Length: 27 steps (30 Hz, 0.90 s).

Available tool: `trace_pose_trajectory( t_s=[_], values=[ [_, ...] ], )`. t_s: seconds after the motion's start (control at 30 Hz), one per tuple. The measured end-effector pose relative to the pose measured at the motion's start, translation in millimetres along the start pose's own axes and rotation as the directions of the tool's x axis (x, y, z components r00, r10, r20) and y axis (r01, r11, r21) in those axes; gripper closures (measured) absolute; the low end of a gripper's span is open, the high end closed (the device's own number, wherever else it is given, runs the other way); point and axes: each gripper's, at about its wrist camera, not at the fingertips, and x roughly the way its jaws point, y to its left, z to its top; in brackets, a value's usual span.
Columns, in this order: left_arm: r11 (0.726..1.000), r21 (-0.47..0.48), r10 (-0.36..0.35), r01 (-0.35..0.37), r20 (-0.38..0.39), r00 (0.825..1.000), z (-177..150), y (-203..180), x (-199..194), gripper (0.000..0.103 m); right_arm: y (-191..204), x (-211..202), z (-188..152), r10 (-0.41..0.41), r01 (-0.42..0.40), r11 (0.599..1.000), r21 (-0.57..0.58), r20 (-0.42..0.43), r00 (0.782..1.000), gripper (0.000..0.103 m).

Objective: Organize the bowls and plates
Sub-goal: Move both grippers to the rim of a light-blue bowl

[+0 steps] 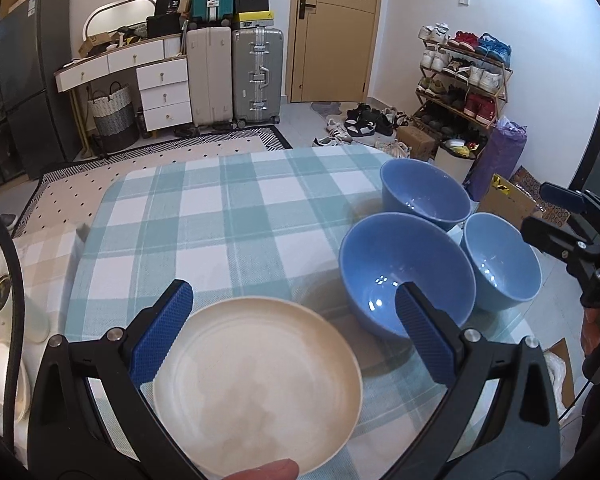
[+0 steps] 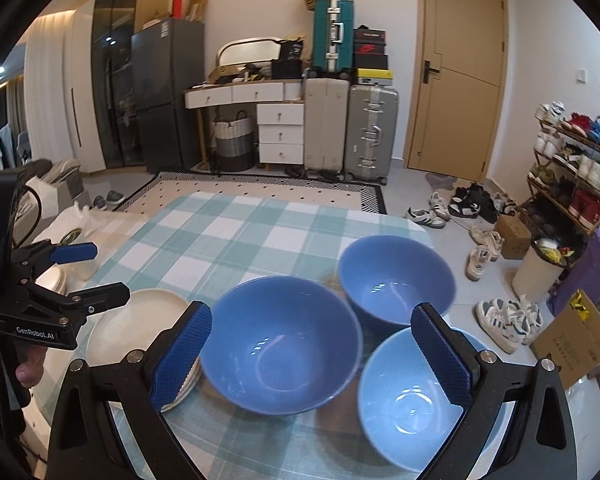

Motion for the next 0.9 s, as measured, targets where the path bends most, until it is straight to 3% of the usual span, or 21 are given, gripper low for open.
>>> trace_pose_trajectory(
  t_s=[0.4,0.9],
  values=[
    [0.998,0.042,-0.037,0.037,-0.012,0.999,42.9,-42.9,41.4,0.002,-69.3,-19.6,14.3,-0.079,0.078,0.995,0.055,0.018,0.997,0.001],
    [0.989,0.099,-0.103,0.107,-0.037,0.994,88.4,-92.5,93.8,0.003,-124.2,5.6,20.6,-0.116,0.118,0.986,0.121,-0.022,0.993,0.001]
  ],
)
